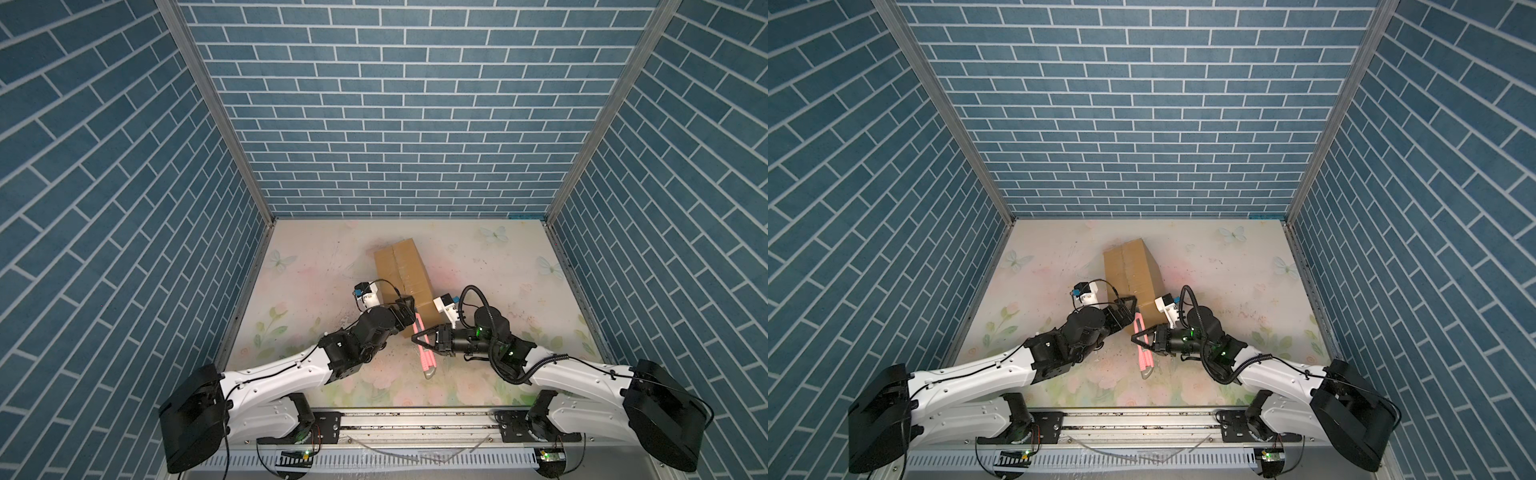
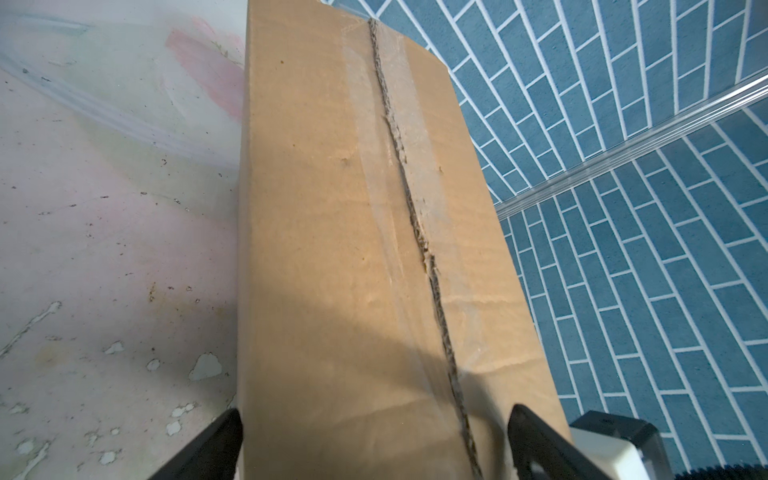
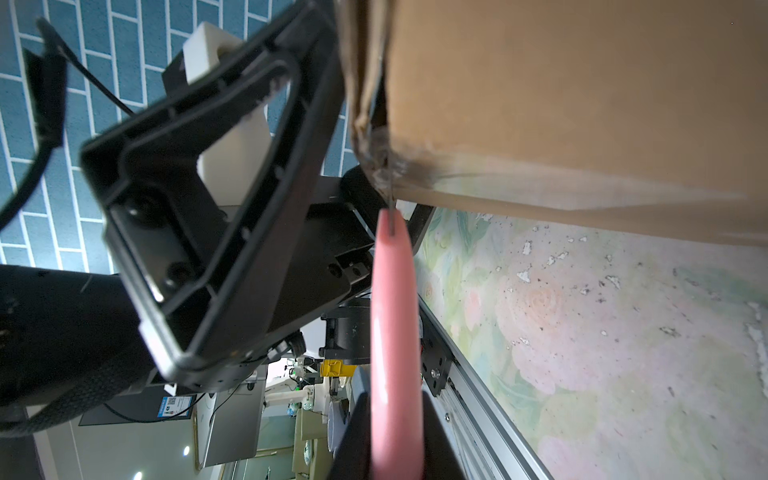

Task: Unpack the express box
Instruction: 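Push the box with the left gripper along the cutter blade held by the right gripper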

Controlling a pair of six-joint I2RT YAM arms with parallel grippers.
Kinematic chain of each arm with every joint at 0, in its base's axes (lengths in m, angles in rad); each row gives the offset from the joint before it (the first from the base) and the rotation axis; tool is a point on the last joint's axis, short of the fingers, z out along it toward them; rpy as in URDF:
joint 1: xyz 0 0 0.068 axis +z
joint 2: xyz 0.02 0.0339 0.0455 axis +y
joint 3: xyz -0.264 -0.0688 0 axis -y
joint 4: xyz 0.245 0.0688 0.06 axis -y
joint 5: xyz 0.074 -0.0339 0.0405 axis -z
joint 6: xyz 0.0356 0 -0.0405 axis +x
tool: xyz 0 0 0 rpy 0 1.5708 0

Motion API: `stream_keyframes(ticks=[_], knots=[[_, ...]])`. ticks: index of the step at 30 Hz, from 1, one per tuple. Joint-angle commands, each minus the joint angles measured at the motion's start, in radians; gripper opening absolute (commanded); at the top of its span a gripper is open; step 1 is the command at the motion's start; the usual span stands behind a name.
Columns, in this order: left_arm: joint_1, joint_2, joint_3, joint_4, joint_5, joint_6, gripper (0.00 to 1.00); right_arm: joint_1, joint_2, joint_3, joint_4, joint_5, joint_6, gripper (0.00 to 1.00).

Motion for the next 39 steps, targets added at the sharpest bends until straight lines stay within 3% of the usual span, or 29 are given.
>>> stream_keyframes(ticks=[1, 12, 39], knots=[[-0.017, -0.009, 0.045, 0.09, 0.022, 0.01, 1.0, 0.021, 0.002, 0.039, -0.008, -0.052, 0.004, 0.0], [-0.016, -0.016, 0.041, 0.112, 0.03, 0.008, 1.0, 0.026, -0.001, 0.066, -0.107, -0.039, -0.043, 0.0], [-0.019, -0.018, 0.044, 0.124, 0.027, 0.01, 1.0, 0.026, -0.001, 0.094, -0.073, -0.071, -0.018, 0.0]])
